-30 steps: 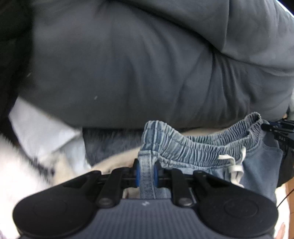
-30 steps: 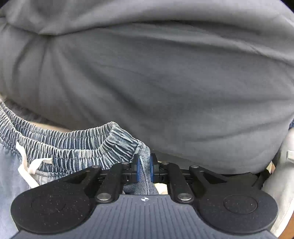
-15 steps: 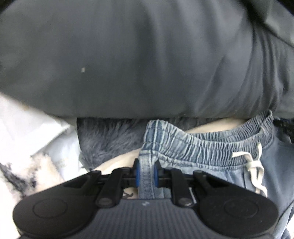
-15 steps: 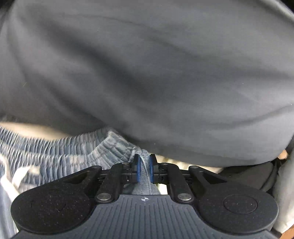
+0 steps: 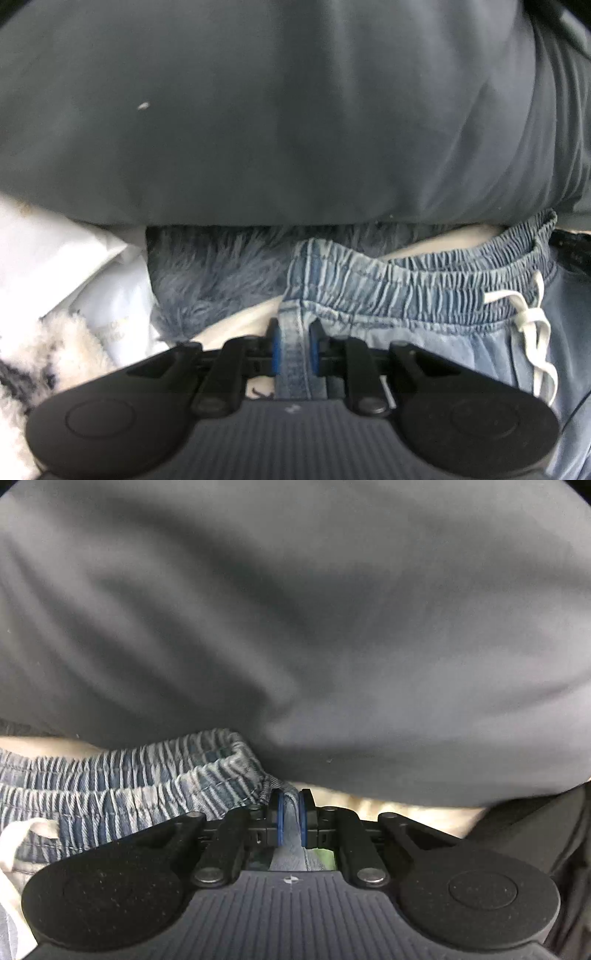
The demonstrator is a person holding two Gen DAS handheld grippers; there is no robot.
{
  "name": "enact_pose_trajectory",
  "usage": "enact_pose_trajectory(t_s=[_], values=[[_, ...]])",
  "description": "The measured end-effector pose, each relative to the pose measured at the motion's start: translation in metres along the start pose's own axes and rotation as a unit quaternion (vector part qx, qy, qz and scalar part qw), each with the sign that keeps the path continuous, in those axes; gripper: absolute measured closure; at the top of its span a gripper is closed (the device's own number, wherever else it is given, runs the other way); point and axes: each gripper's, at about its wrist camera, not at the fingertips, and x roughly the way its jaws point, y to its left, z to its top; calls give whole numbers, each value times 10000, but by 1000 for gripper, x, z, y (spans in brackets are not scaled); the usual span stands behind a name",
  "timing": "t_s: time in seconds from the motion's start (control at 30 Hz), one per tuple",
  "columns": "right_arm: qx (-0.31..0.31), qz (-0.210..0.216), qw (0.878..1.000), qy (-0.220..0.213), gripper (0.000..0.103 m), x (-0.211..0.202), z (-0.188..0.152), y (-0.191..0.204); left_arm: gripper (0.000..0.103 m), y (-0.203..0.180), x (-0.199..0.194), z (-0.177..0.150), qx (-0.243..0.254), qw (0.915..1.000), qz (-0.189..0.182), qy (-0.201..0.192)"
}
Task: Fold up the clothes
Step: 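Open both grippers and release the jeans waistband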
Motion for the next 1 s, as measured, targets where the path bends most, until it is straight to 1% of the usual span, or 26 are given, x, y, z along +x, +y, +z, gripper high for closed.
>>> enact_pose_trajectory(t_s=[0.07,0.1,0.17,0.23,0.3,0.37,0.4,0.43,0.5,0.57,0.63,0.67,0.77,0.8,0.83,0.87,0.9,1.0], values=[[136,65,9999,-78,95,3,-4,-4,83,1,1,-3,127,9999,-16,-17],[247,125,9995,-115,92,2,-6,-7,83,2,1,-4,147,9999,-42,-12],[471,245,9984,-189,92,-1,-9,-15,81,4,-1,-3,32,9999,-75,62],[705,380,9966,-212,80,-7,-13,-26,81,4,-7,-2,-79,9999,-40,140],[1000,602,9929,-213,64,-18,-20,-41,79,-4,-20,0,-3,9997,192,162],[1310,774,9880,-258,53,-34,-29,-57,75,-14,-35,-3,218,9986,476,106],[1423,848,9859,-252,52,-42,-32,-64,72,-17,-43,-5,312,9977,598,61],[1539,920,9835,-240,52,-50,-36,-71,69,-20,-51,-6,377,9969,690,19],[1746,1021,9790,-264,52,-69,-42,-87,67,-25,-67,-8,506,9949,873,-67],[1772,1156,9763,-452,52,-91,-48,-104,67,-29,-79,-3,677,9930,948,-187],[1800,1170,9741,-713,52,-124,-66,-108,67,-33,-92,-1,822,9910,1004,-341],[1895,1132,9720,-805,52,-134,-66,-103,67,-39,-100,0,898,9900,1006,-417],[2257,1109,9640,-865,52,-183,-94,-134,63,-59,-111,-5,1047,9902,780,-499],[2248,1050,9650,-854,52,-198,-101,-148,63,-66,-114,-7,1090,9903,688,-516],[2210,930,9671,-848,52,-222,-111,-167,61,-73,-117,-9,1134,9903,596,-533],[2172,800,9692,-844,52,-239,-121,-173,58,-80,-120,-11,1177,9902,504,-550],[2163,704,9703,-821,52,-256,-132,-180,58,-87,-123,-13,1220,9900,412,-567],[2247,508,9709,-654,51,-288,-171,-191,57,-107,-132,-19,1349,9888,135,-618]])
